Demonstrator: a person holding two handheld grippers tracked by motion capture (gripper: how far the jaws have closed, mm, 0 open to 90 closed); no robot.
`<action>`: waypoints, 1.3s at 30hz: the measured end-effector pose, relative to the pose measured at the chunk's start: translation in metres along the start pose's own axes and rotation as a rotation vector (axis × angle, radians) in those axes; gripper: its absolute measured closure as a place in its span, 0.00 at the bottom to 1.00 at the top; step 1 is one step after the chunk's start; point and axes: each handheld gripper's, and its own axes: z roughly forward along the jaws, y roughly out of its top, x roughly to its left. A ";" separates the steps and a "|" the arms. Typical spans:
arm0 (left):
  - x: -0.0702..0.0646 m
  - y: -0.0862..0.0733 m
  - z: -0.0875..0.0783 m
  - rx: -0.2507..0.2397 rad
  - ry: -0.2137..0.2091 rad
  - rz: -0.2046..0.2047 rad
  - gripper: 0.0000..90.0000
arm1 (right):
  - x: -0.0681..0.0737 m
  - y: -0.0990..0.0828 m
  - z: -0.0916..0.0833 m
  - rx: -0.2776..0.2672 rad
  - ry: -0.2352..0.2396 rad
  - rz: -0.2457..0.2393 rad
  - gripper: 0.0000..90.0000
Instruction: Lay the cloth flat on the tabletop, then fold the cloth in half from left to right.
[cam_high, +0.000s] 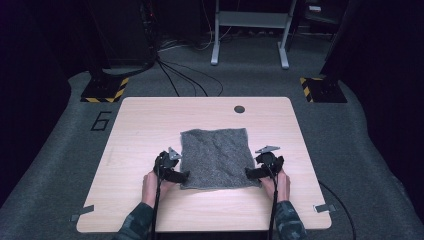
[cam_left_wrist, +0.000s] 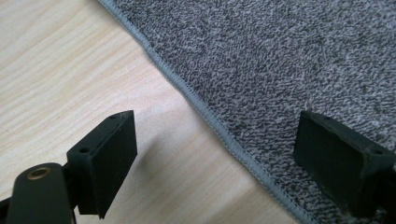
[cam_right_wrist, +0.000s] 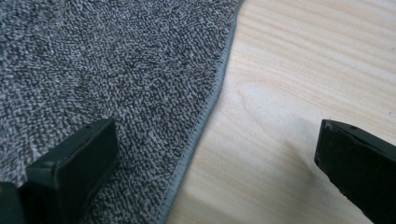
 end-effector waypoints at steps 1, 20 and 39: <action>0.001 -0.001 0.000 -0.001 -0.004 0.005 0.14 | 0.000 -0.001 0.000 -0.004 0.002 0.005 0.00; 0.009 -0.021 -0.012 -0.016 -0.038 -0.030 0.14 | 0.006 -0.022 -0.013 -0.024 0.043 0.017 0.00; 0.003 -0.032 -0.025 -0.046 -0.037 -0.075 0.06 | 0.013 -0.035 -0.024 -0.040 0.037 -0.014 0.00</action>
